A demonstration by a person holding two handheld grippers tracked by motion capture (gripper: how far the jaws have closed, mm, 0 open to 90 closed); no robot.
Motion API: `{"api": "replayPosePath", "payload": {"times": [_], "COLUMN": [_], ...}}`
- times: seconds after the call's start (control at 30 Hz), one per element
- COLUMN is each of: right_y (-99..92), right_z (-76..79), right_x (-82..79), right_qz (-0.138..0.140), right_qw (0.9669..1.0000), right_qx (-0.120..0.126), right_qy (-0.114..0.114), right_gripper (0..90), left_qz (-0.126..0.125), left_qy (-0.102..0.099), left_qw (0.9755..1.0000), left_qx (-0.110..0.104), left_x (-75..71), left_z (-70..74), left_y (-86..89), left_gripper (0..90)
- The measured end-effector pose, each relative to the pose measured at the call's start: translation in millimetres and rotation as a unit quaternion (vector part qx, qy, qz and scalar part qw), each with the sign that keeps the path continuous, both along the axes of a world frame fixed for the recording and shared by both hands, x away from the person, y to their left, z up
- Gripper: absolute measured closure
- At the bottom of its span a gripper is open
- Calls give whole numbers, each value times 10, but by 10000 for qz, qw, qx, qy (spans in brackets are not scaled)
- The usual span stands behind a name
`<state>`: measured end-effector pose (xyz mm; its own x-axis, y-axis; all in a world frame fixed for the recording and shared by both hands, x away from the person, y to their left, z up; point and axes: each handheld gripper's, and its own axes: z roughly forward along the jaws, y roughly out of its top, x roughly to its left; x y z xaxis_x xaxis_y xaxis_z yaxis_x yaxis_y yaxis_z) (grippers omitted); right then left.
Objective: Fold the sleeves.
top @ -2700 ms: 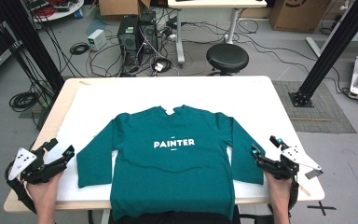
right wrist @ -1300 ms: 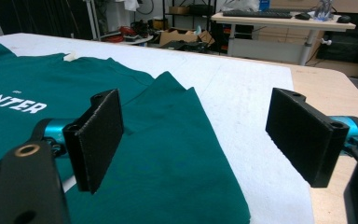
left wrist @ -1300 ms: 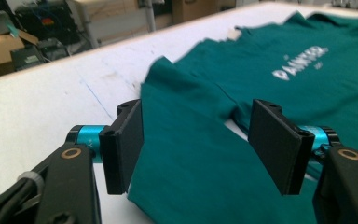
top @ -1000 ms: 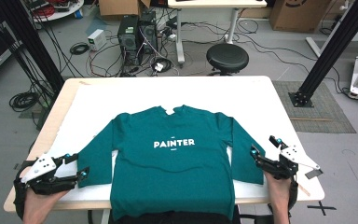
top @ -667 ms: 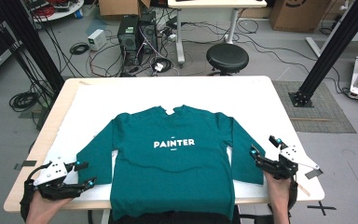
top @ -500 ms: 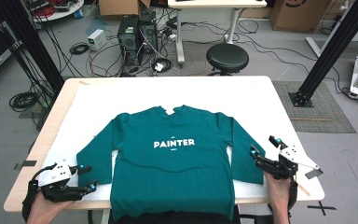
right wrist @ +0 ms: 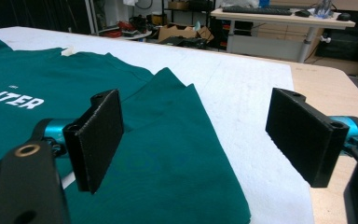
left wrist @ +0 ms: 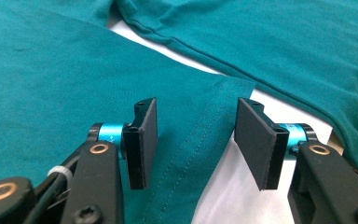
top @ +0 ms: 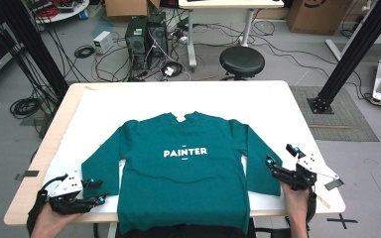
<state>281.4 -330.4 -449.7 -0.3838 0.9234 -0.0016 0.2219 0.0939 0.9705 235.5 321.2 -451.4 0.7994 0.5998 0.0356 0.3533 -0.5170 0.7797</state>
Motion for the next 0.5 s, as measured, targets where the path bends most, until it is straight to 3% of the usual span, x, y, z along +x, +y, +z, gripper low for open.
{"api": "replayPosePath", "payload": {"times": [0.33, 0.5], "right_y": [0, -1], "right_z": [0, 1], "right_x": [1, 2], "right_qz": [-2, -13], "right_qw": [10000, 10000], "right_qx": [1, -5], "right_qy": [15, 16], "right_gripper": [195, 195], "left_qz": [-4, 198], "left_qy": [0, 26], "left_qw": [10000, 9997], "left_qx": [-60, -141], "left_x": [12, 29], "left_z": [-13, -16], "left_y": [0, 24], "left_gripper": [536, 652]}}
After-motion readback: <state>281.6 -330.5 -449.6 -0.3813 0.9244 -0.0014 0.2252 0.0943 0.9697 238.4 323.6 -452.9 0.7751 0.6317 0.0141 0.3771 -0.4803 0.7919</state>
